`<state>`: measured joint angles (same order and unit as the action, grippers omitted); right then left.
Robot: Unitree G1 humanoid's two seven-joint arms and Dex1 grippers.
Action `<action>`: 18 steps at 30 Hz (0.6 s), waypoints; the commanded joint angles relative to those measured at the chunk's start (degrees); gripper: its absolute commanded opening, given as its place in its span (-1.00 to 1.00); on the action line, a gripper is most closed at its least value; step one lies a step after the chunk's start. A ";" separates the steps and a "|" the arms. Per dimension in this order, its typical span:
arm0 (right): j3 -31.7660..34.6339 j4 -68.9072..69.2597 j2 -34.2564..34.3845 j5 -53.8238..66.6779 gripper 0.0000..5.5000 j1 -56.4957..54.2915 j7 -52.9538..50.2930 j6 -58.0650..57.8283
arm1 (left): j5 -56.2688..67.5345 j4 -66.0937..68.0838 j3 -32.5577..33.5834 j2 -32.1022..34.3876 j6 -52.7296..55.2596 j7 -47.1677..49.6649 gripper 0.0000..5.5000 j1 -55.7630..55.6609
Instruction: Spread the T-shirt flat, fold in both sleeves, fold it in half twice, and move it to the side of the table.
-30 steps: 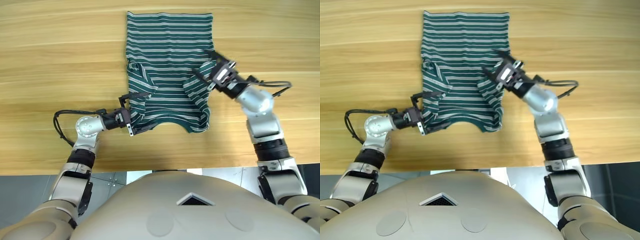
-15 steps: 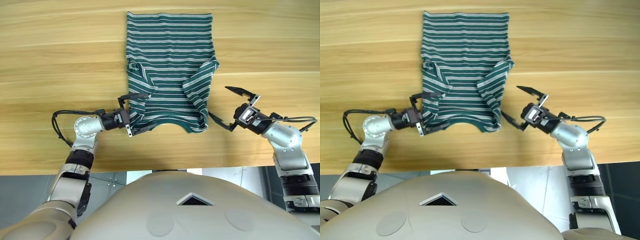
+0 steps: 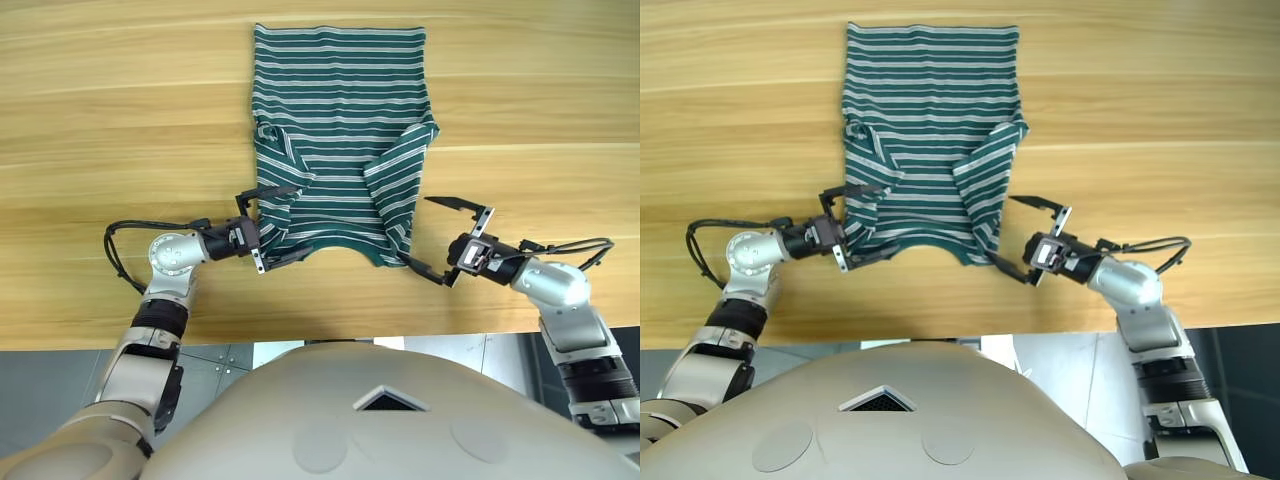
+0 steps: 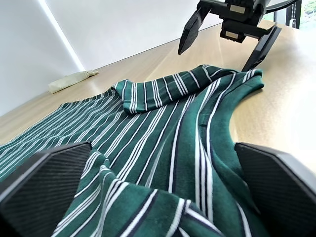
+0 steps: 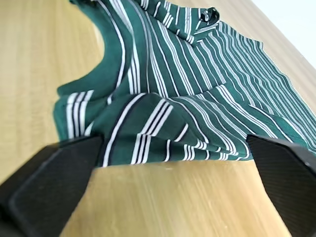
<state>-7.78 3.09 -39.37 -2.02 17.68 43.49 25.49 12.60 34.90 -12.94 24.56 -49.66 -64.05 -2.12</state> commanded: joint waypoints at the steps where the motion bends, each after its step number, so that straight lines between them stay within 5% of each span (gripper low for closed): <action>1: 0.62 -0.05 -2.10 -1.14 0.96 0.91 0.33 0.43 | -0.16 -1.80 0.03 1.73 0.11 -0.93 0.96 0.29; 12: 6.39 8.18 -6.13 7.92 0.96 6.62 3.18 4.55 | 16.05 -26.82 7.05 11.73 4.93 -4.29 0.96 7.92; 18: 7.64 3.62 -8.22 1.68 0.96 5.68 2.09 2.43 | 3.10 -20.81 8.22 17.72 1.99 -4.21 0.96 10.73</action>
<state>-0.66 8.42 -46.26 2.54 24.03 46.20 28.74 20.63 12.24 -5.01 39.55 -46.42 -68.06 7.12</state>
